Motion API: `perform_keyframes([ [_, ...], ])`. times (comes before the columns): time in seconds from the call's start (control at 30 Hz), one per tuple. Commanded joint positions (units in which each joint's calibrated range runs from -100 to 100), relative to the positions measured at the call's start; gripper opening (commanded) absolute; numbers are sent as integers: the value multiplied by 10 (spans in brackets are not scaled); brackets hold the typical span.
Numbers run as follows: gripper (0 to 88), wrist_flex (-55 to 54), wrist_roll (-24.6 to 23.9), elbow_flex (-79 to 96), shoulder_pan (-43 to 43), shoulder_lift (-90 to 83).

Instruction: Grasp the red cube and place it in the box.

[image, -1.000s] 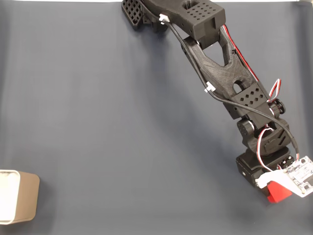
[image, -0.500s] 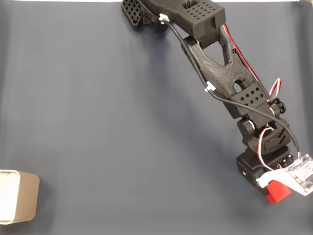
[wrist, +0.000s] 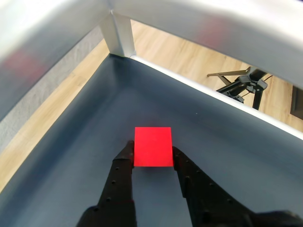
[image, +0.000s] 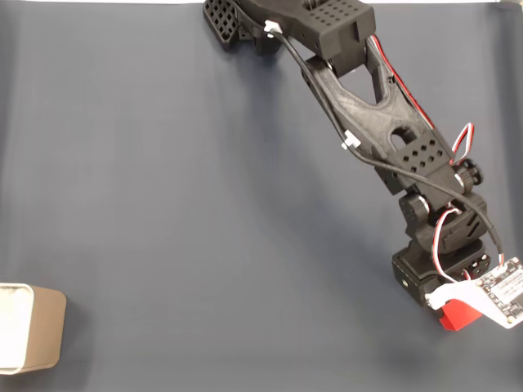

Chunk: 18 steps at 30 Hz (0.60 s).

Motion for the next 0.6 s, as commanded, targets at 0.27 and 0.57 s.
perform_keyframes([
  [0.27, 0, 44, -11, -27, 78, -168],
  [0.57, 0, 45, -17, -18, 137, -222],
])
